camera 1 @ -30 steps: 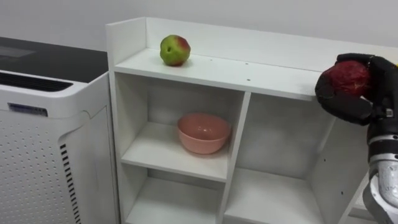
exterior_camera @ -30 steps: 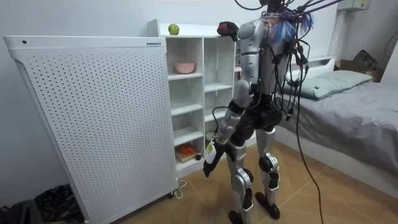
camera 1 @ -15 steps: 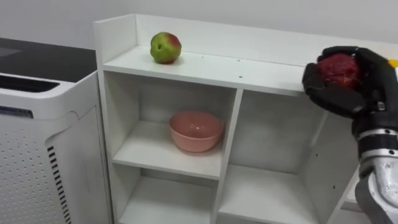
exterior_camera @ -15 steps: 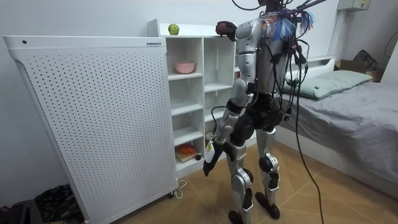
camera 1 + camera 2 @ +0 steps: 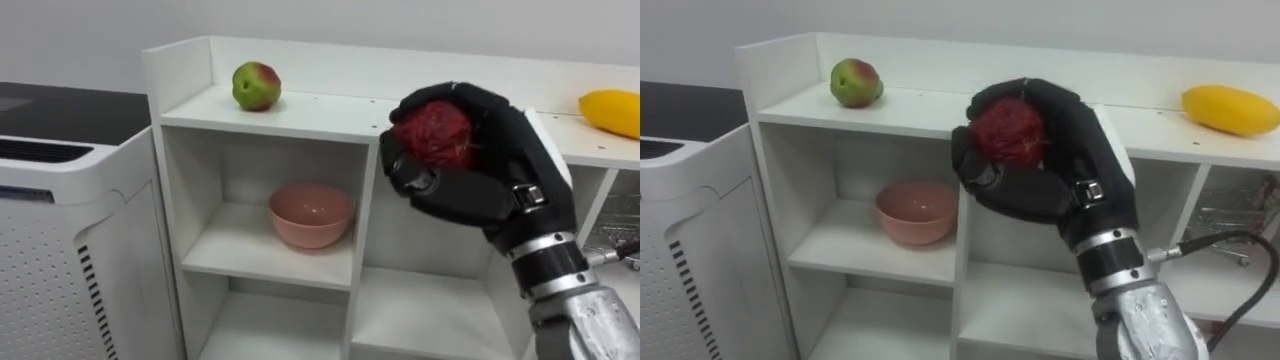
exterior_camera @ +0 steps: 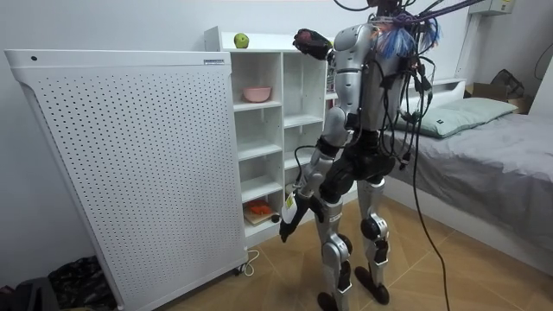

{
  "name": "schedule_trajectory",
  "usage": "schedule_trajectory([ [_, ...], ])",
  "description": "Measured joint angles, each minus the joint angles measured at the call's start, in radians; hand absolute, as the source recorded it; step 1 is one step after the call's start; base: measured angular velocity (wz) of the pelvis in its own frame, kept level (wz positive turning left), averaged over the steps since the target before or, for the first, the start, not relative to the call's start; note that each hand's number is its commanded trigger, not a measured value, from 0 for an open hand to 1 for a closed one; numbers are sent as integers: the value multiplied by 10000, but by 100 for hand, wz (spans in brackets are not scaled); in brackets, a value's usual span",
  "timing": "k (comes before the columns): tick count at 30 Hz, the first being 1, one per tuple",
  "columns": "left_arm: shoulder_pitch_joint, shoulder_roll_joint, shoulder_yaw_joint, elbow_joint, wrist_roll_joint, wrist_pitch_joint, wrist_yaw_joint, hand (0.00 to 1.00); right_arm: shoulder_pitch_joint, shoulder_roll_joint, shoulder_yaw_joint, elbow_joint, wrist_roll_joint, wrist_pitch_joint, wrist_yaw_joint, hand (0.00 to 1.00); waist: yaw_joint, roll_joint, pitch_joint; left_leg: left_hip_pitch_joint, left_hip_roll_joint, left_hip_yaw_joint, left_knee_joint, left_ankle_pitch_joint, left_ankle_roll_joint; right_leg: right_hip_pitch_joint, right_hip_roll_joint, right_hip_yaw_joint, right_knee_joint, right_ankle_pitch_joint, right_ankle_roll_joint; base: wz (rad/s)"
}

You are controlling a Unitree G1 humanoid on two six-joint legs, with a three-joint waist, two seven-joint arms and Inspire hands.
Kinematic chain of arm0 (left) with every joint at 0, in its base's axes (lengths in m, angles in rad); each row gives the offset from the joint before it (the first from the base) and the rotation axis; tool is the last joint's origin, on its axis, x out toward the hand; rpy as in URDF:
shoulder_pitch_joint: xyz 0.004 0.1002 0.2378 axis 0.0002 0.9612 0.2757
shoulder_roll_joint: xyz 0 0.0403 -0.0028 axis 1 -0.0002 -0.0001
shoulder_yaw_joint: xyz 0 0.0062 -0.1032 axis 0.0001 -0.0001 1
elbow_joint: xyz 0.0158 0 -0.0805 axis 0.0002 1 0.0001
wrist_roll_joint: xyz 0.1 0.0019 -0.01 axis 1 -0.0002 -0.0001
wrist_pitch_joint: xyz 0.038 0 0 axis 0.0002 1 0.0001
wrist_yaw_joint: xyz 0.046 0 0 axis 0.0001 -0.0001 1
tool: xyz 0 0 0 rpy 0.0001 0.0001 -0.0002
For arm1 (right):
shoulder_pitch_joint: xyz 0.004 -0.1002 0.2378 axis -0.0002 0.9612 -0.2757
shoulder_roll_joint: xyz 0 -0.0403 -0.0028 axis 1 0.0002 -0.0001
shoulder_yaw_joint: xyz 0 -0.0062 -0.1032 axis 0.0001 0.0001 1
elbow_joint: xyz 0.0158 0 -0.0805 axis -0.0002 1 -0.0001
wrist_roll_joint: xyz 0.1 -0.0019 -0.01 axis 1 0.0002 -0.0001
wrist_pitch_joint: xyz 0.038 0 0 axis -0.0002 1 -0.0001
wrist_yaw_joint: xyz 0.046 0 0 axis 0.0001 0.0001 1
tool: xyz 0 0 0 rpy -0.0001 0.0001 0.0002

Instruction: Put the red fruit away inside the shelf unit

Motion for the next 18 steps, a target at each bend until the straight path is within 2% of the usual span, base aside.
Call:
schedule_trajectory([
  [2,11,-6,-4,-17,6,13,-1,0,424,388,130,-24,55,13,234,100,-21,22,14,-59,0,1,-7,0,0,-53,0,14,4,4,-6,0],
  [4,-19,-7,-26,-53,3,9,2,0,567,592,340,-14,271,38,421,100,14,31,-3,-254,10,22,12,0,0,-232,0,27,41,20,-33,-2],
  [6,-94,-9,-264,-54,6,9,41,0,565,740,486,216,759,3,688,100,-10,79,25,-445,21,35,183,0,1,-371,-8,12,31,52,-70,0],
  [9,-311,-62,-373,-11,-259,-6,99,0,553,875,696,1556,1091,-10,857,100,-4,147,60,-757,21,0,311,1,3,-620,-27,2,61,71,-93,1],
  [12,-658,-62,-581,175,-516,7,346,0,484,1191,734,3593,1409,6,873,100,50,276,129,-1122,31,10,368,64,43,-986,-37,-17,158,132,-107,1],
  [13,-757,-86,-771,168,-776,-1,503,0,486,1264,764,4321,1653,46,771,100,53,330,123,-1393,25,3,481,66,46,-1245,-57,-39,250,134,-108,4],
  [14,-910,-126,-836,172,-996,-18,571,0,482,1269,764,4784,1963,84,728,100,30,415,158,-1744,17,-37,628,80,66,-1564,-78,-74,349,152,-117,6],
  [18,-1220,-274,-986,312,-2081,-102,893,0,437,1256,654,6321,2927,78,642,100,-3,547,205,-2295,-54,-208,656,255,112,-2175,-215,-263,554,165,-131,11],
])
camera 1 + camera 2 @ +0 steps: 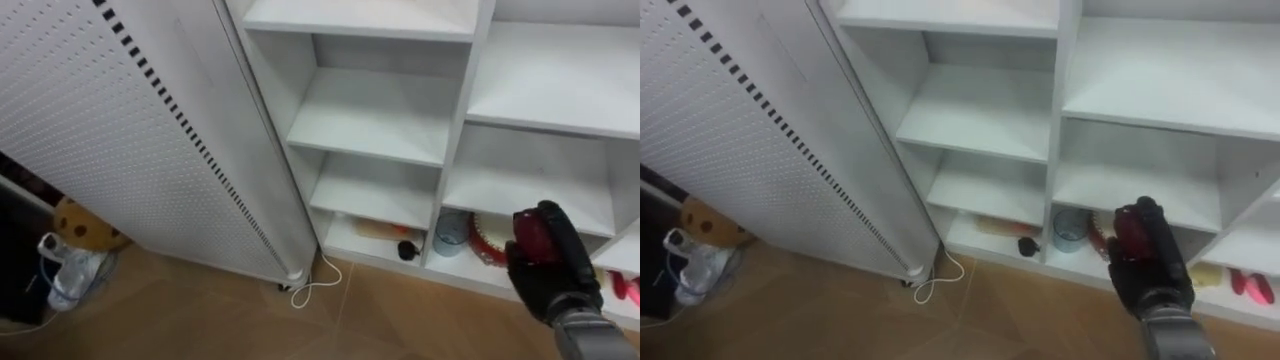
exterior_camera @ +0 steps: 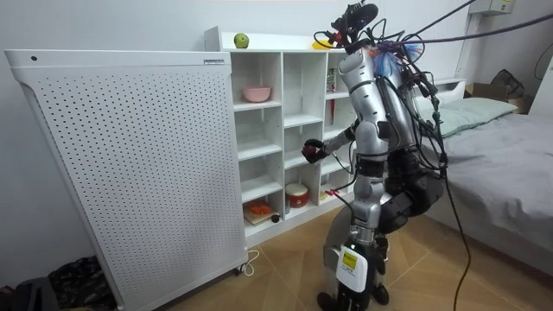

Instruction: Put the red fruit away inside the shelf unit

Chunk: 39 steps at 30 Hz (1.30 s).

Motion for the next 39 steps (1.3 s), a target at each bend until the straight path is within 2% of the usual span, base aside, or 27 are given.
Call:
schedule_trajectory([
  [2,30,16,-57,-87,14,1,-2,0,-116,-51,-257,-2,80,-6,-103,100,-16,4,-3,-60,57,337,50,10,67,-59,-175,-28,241,-180,32,27],
  [11,261,260,-76,-310,29,2,7,0,-805,-280,-479,-33,-270,-48,-755,100,-24,72,-54,-313,-18,437,381,-33,181,-322,-445,-46,724,-373,65,7],
  [12,273,260,-78,-344,33,2,8,0,-830,-301,-487,-34,-320,-72,-797,37,-19,72,-54,-313,-15,444,381,-33,181,-323,-446,-46,722,-376,63,0],
  [13,316,261,-77,-449,42,1,17,0,-867,-358,-506,-43,-401,-99,-896,3,-26,75,-56,-316,-12,458,385,-33,182,-323,-450,-43,719,-391,58,-3],
  [14,334,263,-77,-498,37,1,26,0,-889,-386,-532,-43,-436,-105,-961,0,-23,79,-58,-316,0,476,394,-35,185,-323,-443,-35,719,-391,56,-3],
  [19,370,298,-87,-578,15,-19,276,0,-1080,-710,-569,-37,-606,-313,-1795,0,-5,92,-80,-290,62,547,465,-39,191,-294,-357,11,725,-366,56,-3],
  [21,415,337,-91,-578,17,-17,281,0,-1089,-787,-567,-37,-655,-317,-2036,0,7,92,-80,-272,155,590,517,-43,196,-256,-257,17,699,-358,62,-7],
  [28,463,348,-153,-568,15,1,655,0,-1117,-1020,-573,-37,-689,-332,-2858,0,110,89,-82,-275,355,743,511,-69,194,-314,-264,-8,688,-299,-59,-5],
  [33,502,342,-149,-567,16,2,969,0,-1200,-1166,-595,-38,-673,-334,-3335,0,175,82,-86,-275,371,776,519,-67,191,-329,-266,-2,706,-297,-73,-1],
  [39,521,342,-147,-565,17,-3,1363,0,-1734,-1208,-606,-38,-665,-391,-3852,0,132,62,-99,-273,361,834,521,-65,196,-313,-250,-10,712,-292,-77,1],
])
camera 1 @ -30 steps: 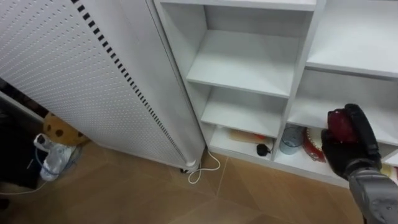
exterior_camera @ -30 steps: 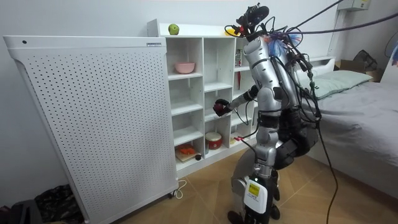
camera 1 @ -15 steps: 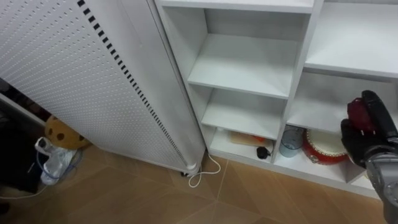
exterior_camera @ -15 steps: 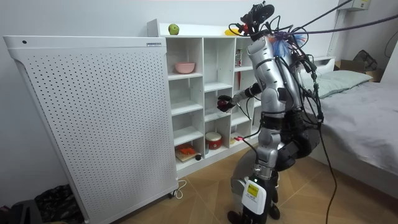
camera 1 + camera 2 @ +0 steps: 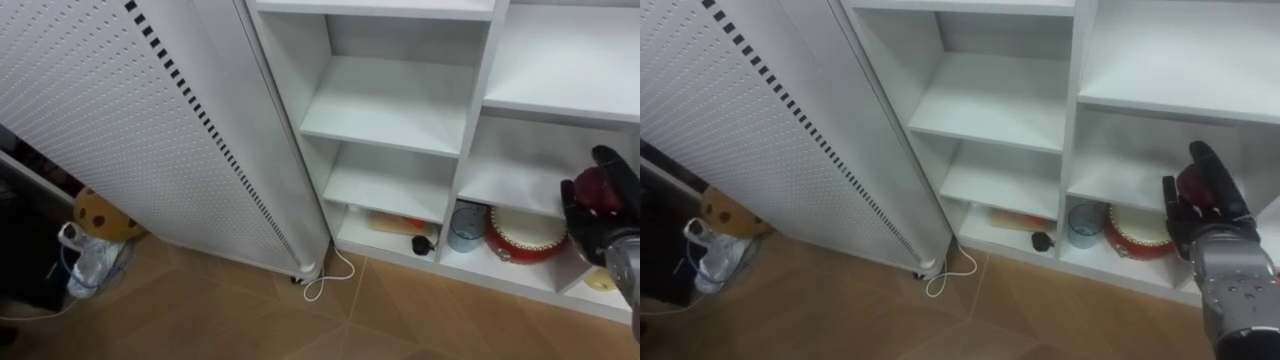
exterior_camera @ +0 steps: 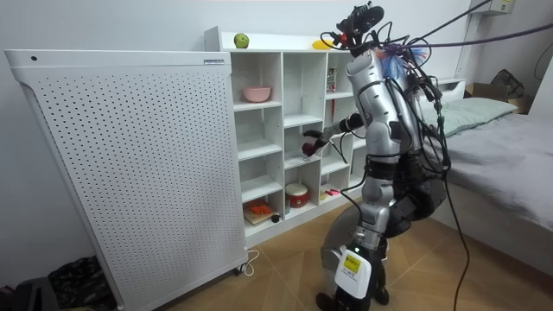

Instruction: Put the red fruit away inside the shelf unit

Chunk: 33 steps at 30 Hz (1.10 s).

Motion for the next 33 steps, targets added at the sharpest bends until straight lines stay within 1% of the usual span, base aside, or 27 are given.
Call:
schedule_trajectory([
  [1,1,0,0,0,0,0,47,0,-61,-7,0,0,0,-58,-20,0,1,-1,0,4,1,14,2,0,2,9,-2,1,2,1,3,0],
  [5,44,0,0,1,1,-1,207,0,-135,-31,0,0,-11,-68,-91,0,-33,-3,-2,14,4,22,3,-1,6,48,-6,-19,-5,-3,25,2],
  [14,236,0,-3,4,0,0,189,0,-133,-30,1,10,14,-69,-72,0,-78,-3,-1,99,31,14,23,-3,8,163,-5,-75,-13,-5,26,0],
  [21,247,1,-5,10,0,3,155,0,-133,-28,2,37,9,-68,-64,0,-85,-5,0,144,50,15,24,-2,9,203,-8,-72,-21,1,19,0],
  [24,247,1,-7,18,1,1,65,0,-112,-26,3,48,1,-68,-53,0,-96,-19,9,350,42,29,-33,-6,11,390,-5,-42,-40,-3,24,0],
  [27,252,18,20,76,-2,-23,-116,0,195,-21,25,49,-36,-55,85,0,-111,-29,16,767,111,44,-145,-16,3,855,142,-36,-263,-14,63,-1],
  [28,256,36,20,84,0,-26,-152,0,369,-20,60,51,-38,-47,248,0,-100,-37,21,904,181,43,-194,-33,-6,1028,221,-61,-399,22,79,-6],
  [30,254,69,44,91,30,-29,-334,0,737,-20,120,125,-43,-40,619,0,-11,-61,22,1150,232,13,-215,-83,-30,1295,323,-67,-537,45,89,-11],
  [32,232,156,63,224,242,-44,-627,0,1252,10,389,989,-64,-17,1255,0,101,-131,51,1748,223,10,-498,-97,-46,1848,363,-29,-786,60,122,-8],
  [33,228,178,87,259,302,-45,-726,0,1363,26,454,1208,-116,18,1374,0,105,-144,57,1878,226,12,-573,-110,-70,1972,371,-23,-879,64,130,-10],
])
